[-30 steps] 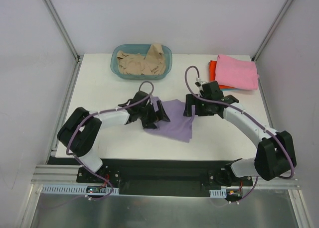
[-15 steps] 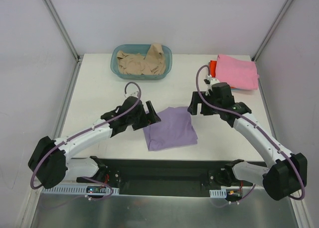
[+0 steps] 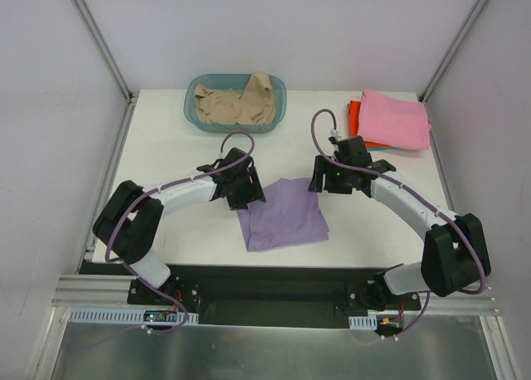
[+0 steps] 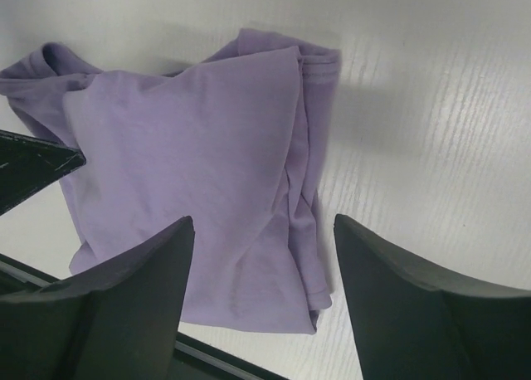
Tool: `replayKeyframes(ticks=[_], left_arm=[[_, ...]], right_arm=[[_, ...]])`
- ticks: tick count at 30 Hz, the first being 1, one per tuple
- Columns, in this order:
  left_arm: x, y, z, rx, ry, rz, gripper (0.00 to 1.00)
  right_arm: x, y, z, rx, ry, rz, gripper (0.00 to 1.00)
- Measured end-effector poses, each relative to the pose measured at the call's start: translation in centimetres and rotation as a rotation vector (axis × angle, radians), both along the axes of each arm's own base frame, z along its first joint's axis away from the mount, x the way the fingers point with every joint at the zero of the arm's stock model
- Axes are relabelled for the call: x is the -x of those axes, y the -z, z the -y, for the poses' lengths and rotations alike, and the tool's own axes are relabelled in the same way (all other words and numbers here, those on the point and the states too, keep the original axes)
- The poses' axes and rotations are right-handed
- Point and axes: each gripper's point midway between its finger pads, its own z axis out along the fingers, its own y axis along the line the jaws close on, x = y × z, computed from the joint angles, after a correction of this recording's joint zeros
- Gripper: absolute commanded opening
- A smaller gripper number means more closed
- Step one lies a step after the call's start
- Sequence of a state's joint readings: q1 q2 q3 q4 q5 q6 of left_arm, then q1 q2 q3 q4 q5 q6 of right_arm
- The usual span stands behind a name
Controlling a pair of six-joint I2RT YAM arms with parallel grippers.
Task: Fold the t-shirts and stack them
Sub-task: Fold the tshirt
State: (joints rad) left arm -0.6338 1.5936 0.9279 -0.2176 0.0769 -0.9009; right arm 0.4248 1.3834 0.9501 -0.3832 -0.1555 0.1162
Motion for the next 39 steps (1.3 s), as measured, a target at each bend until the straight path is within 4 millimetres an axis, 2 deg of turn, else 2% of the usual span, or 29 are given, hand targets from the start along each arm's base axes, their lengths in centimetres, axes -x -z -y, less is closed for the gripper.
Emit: replayKeyframes(ticks=[5,6,14,15,16,19,20,25,34,39], left_arm=[[-0.6,1.1,1.0,0.001,0.016,-0.041,0.56],[-0.7,1.2,1.1,0.000,0.016,-0.044,0.53],[-1.1,1.6,1.6,-0.001,0.018,-0.060,0.00],[-1.1,1.6,1.7,0.002,0.023,-0.060,0.00],[-1.2,1.6,1.8,0.003,0.025,-0.059,0.00],[-1.2,1.5,1.9,0.006,0.033,-0.056,0.00],[-1.2,1.5,1.9,0.006,0.034,-0.054,0.00],[-0.9,0.6,1.5,0.014,0.040,-0.025,0.00],[0.5,-4.9,0.2,0.089,0.037,0.124,0.00],[1.4,-5.7,-1.3,0.083,0.013,0.172,0.02]], right_arm=[[-0.2,1.4,-0.4,-0.002,0.004,-0.046,0.61],[-0.2,1.7,-0.5,-0.001,0.004,-0.055,0.61],[-0.6,3.0,-1.4,-0.023,-0.009,-0.101,0.53],[-0.7,3.2,-1.6,-0.027,-0.010,-0.107,0.47],[-0.9,3.4,-1.8,-0.032,-0.013,-0.113,0.35],[-1.2,4.1,-2.3,-0.041,-0.019,-0.135,0.10],[-1.3,4.4,-2.5,-0.042,-0.018,-0.143,0.05],[-1.3,4.8,-2.7,-0.037,-0.013,-0.156,0.01],[-1.2,3.4,-3.1,-0.007,-0.021,-0.107,0.01],[-0.9,2.4,-3.4,0.003,-0.031,-0.080,0.01]])
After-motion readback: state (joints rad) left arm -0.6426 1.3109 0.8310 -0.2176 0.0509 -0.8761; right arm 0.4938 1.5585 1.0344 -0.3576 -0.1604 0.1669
